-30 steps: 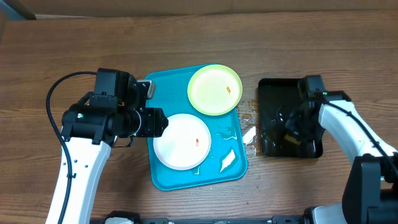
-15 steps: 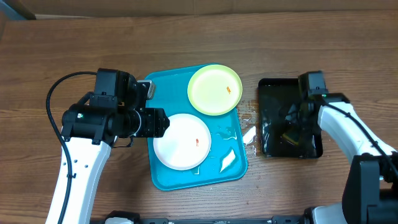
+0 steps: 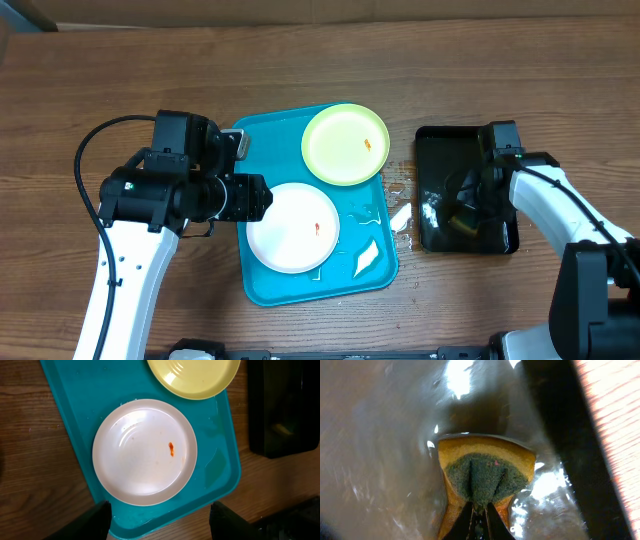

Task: Clean dirty plates on tray and stack at the side
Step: 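Grasp the sponge again with the right gripper in the black tray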

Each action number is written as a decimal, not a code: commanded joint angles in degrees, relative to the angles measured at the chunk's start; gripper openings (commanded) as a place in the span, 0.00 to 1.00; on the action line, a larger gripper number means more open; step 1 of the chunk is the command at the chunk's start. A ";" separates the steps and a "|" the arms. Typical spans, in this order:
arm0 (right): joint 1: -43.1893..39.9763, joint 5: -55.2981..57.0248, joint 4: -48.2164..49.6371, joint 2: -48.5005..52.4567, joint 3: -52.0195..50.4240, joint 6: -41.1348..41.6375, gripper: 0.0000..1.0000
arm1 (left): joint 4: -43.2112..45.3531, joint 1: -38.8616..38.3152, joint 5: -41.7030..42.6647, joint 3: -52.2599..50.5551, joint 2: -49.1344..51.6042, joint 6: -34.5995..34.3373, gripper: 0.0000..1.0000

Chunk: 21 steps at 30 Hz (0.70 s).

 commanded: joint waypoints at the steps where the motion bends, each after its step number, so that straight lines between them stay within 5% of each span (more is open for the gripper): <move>1: 0.57 -4.96 -2.91 -1.73 4.76 -7.91 0.04 | -0.15 -0.04 0.63 1.01 -0.87 1.09 0.64; 3: 0.66 -5.29 -5.40 -2.75 6.43 -7.58 0.15 | -0.15 -0.04 0.63 1.01 -0.87 1.09 0.64; 5: 0.63 -5.40 -6.78 -3.19 6.86 -7.65 0.47 | -0.17 -0.04 0.63 1.01 -0.87 1.09 0.64; 8: 0.63 -5.44 -7.63 -2.75 6.29 -6.99 0.62 | -0.22 -0.04 0.63 1.01 -0.87 1.07 0.64; 13: 0.76 -5.46 -4.96 -1.84 1.79 -1.64 0.63 | -0.42 -0.04 0.61 1.01 -0.87 1.09 0.67; 18: 0.74 -5.44 4.15 -0.90 -6.36 2.03 0.45 | -0.72 -0.04 -1.62 0.94 -0.85 1.09 0.74; 21: 0.74 -5.42 5.49 -0.87 -7.58 2.10 0.22 | -1.27 -0.04 -5.86 0.46 -0.81 0.63 0.80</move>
